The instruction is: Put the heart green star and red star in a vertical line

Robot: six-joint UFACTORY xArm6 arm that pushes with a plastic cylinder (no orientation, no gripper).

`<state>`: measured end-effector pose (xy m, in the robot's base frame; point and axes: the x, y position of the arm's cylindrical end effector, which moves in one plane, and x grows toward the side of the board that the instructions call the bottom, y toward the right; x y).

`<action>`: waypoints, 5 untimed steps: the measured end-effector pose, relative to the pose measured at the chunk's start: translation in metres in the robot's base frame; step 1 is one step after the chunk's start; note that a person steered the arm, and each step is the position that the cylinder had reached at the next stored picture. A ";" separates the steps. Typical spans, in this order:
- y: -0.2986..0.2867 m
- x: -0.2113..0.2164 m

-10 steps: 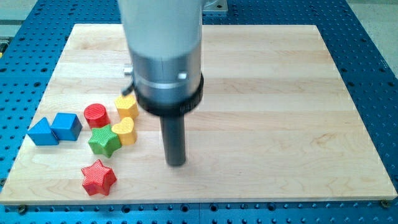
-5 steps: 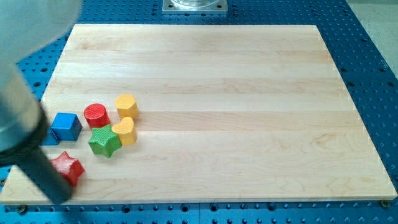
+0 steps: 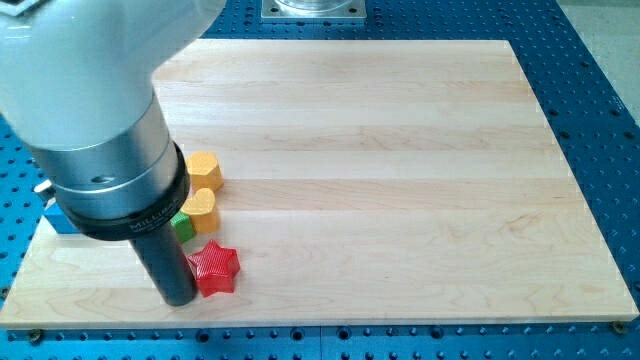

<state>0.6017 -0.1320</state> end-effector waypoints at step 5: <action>-0.053 -0.060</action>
<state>0.5414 -0.1851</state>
